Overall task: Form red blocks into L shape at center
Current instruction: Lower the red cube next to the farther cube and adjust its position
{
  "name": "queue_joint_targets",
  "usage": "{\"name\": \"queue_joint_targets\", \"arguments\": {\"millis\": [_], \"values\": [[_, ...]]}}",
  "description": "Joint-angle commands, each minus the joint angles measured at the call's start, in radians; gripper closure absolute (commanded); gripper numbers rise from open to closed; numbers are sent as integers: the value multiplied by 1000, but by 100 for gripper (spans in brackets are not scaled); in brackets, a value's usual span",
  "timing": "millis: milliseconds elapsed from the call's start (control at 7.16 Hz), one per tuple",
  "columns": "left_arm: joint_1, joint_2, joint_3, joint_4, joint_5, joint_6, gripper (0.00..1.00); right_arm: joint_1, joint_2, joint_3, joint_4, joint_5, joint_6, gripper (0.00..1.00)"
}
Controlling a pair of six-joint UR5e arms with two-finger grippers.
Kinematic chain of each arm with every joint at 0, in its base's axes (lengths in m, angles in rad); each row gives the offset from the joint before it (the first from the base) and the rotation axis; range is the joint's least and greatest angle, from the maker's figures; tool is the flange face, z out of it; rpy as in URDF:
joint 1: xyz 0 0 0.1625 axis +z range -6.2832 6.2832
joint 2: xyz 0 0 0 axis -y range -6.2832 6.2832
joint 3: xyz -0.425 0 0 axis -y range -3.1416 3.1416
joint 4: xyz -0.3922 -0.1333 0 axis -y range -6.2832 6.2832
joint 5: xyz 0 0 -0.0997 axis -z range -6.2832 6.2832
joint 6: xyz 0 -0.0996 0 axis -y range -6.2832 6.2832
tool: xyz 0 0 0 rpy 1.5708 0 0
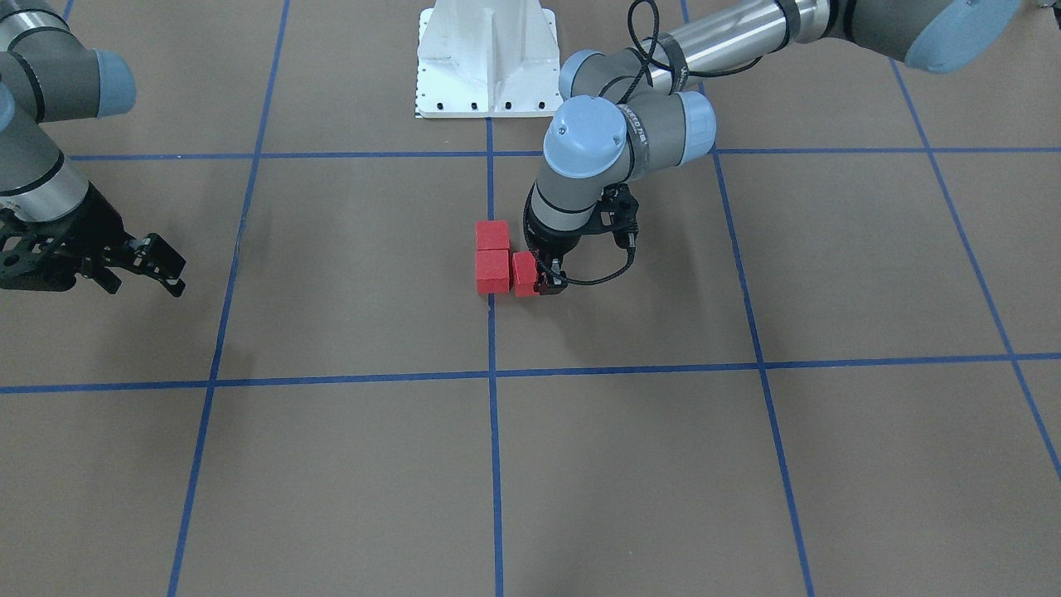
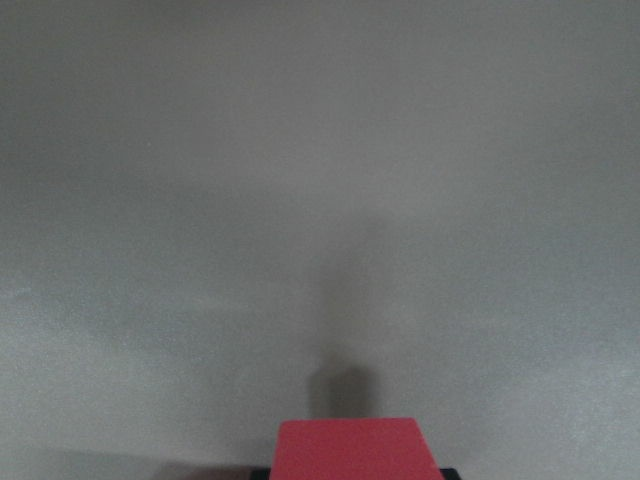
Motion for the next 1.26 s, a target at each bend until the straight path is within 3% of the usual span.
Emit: {"name": "queue_joint_targets", "arguments": {"millis": [0, 1117], "values": [[5, 1, -3, 0, 5, 1, 100, 0, 0, 2, 0, 0, 0, 1], [23, 7, -5, 0, 8, 2, 100, -2, 2, 0, -2, 0, 0, 1]]}}
